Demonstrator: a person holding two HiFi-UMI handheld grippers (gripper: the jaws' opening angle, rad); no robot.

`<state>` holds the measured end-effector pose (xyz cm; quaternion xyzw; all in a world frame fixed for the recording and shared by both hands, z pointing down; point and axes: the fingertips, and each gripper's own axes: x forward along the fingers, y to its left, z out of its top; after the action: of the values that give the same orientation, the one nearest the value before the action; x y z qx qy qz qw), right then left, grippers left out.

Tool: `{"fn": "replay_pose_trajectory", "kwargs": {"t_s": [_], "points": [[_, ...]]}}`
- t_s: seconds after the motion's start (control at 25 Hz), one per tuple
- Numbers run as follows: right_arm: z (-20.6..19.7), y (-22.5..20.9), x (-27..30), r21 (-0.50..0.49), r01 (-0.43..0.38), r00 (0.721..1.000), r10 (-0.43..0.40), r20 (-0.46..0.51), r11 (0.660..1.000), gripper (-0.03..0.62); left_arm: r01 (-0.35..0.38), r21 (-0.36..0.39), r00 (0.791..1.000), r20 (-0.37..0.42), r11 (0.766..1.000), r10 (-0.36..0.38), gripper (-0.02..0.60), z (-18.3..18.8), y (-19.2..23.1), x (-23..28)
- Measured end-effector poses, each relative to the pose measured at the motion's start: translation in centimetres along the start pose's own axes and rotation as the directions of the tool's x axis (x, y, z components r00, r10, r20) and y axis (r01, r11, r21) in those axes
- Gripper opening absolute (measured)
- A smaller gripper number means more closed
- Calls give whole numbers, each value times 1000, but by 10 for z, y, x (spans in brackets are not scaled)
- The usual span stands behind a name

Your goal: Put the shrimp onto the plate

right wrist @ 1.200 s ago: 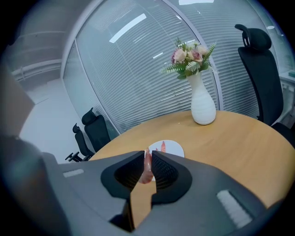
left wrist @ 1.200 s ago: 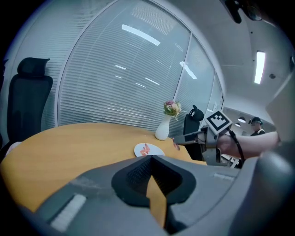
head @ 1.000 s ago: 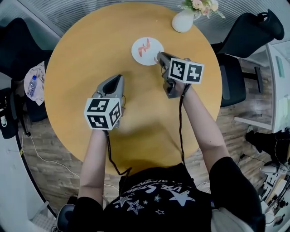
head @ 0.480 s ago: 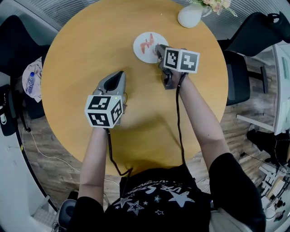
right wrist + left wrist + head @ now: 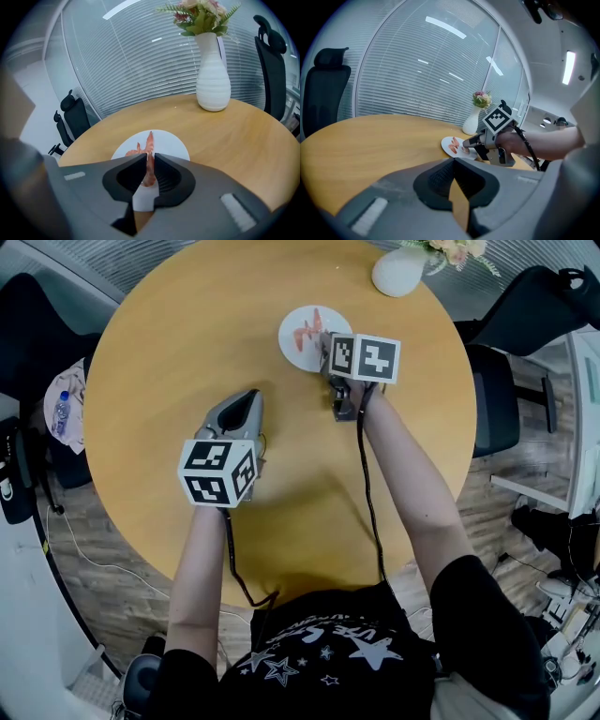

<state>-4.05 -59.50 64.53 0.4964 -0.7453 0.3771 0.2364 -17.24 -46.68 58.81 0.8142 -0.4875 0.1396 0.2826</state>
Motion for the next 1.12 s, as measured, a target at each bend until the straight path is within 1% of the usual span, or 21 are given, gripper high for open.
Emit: {"fn": "replay_pose_trajectory", "kwargs": {"t_s": [0.24,0.44,0.68,0.8,0.88,1.0,1.12], "points": [[-5,-4,5,0,31,999,-31,-26,1000,53,3,-11,1000,-4,1000,-3,2,-2,2,0],[-6,-5,6,13,41,999,-41,-24,999,54,10,-15,1000,-13,1000,-11,1,-5,0,0],[-6,-4,7,35,23,999,-23,-27,999,57,21,-14,1000,-16,1000,-21,2,-5,-2,-1],[-5,0,7,46,-1,999,3,-34,999,87,25,-17,999,-20,1000,-25,2,-6,-3,-1],[-4,1,7,41,-3,999,5,-35,999,101,26,-20,999,-22,999,-27,0,-7,-4,-2],[-1,-1,2,43,6,1000,-5,-22,999,103,22,-20,999,-26,1000,-23,2,-8,-5,-6],[0,0,-6,61,-5,1000,6,-13,998,103,10,-17,1000,-27,1000,-10,2,-7,-6,-13]]}}
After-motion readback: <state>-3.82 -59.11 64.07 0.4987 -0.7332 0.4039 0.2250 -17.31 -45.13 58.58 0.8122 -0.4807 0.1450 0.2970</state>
